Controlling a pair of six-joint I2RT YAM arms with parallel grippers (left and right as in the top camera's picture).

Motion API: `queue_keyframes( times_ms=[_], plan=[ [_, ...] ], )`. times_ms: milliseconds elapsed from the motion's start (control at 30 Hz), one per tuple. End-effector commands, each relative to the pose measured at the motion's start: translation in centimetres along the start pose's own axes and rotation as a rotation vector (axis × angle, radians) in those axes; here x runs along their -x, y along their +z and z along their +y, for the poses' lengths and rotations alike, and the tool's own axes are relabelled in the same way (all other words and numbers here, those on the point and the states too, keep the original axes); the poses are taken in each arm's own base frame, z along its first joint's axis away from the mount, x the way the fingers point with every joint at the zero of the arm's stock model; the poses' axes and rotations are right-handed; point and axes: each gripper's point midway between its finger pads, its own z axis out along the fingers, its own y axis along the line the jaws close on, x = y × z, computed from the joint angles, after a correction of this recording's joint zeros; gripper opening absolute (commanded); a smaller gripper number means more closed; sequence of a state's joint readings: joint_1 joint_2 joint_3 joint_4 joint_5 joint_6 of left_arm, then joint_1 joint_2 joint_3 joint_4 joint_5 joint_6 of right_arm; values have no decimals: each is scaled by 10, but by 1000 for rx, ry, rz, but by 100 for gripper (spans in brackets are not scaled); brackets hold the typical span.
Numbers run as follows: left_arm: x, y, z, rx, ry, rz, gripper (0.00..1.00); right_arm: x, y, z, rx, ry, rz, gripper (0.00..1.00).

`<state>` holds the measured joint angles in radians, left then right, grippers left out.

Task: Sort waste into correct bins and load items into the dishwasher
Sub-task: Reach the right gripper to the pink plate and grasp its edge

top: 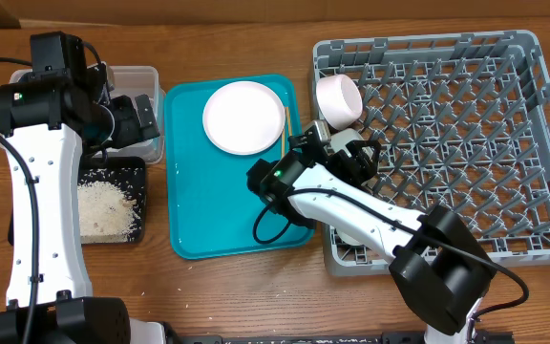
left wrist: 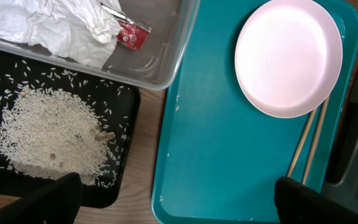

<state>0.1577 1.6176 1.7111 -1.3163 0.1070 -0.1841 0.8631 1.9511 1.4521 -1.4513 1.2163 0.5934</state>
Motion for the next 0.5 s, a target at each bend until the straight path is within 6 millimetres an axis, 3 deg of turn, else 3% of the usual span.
queue_keyframes(
  times_ms=[0, 333, 467],
  plan=[
    [5, -8, -1, 1, 5, -30, 100, 12, -7, -6, 14, 55, -23, 86],
    [5, -8, -1, 1, 5, -30, 100, 66, -31, -36, 94, 325, -95, 86],
    [5, -8, -1, 1, 5, -30, 100, 82, -40, -26, 221, 435, -86, 87]
  ],
)
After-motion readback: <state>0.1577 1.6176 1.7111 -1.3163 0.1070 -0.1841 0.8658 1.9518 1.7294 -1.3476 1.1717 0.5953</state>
